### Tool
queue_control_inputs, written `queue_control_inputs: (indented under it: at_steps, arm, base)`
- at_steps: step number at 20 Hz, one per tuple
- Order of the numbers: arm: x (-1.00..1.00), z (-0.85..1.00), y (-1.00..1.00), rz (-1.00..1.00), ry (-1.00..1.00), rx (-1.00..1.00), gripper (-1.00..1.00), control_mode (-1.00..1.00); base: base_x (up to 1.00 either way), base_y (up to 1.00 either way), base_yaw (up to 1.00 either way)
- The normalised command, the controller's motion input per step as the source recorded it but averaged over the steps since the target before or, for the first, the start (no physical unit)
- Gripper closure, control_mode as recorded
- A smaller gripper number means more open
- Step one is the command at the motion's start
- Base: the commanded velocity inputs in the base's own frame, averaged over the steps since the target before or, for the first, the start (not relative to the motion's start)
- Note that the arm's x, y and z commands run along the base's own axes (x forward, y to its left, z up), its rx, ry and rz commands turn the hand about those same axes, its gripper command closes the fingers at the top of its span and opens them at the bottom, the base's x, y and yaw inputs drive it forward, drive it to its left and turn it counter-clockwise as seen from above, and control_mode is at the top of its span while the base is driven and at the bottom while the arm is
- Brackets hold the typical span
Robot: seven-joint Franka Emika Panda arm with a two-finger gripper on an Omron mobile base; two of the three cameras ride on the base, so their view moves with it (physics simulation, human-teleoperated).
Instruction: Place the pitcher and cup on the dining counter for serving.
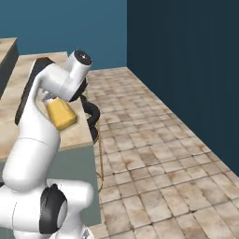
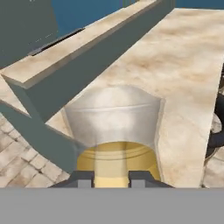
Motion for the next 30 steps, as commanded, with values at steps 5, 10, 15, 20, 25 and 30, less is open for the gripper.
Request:
queue_control_inputs:
  at_steps: [5,10,15,20,25,30]
  arm:
    - [0.99,-0.05,0.72,0.44,0.02,0.12,1.0,-1.0]
    - [0.71,-0.07,0.83,0.42,0.06,0.17,1.0,-1.0]
    - [0.07,-0.12,0.82,0.23,0.01,0.21,1.0,-1.0]
    - [0.07,-0.22,0.78,0.11,0.0,0.19,1.0,-1.0]
    - [0.43,-0.28,0.8,0.0,0.0,0.0,1.0,-1.0]
    - [0.34,-0.31,0.46,0.0,0.0,0.0,1.0,-1.0]
  base:
    - [0.0,0.0,0.0]
    - [0.0,0.0,0.0]
    - [0.0,0.0,0.0]
    - [0.0,0.0,0.0]
    - [0.0,0.0,0.0]
    - [0.0,0.0,0.0]
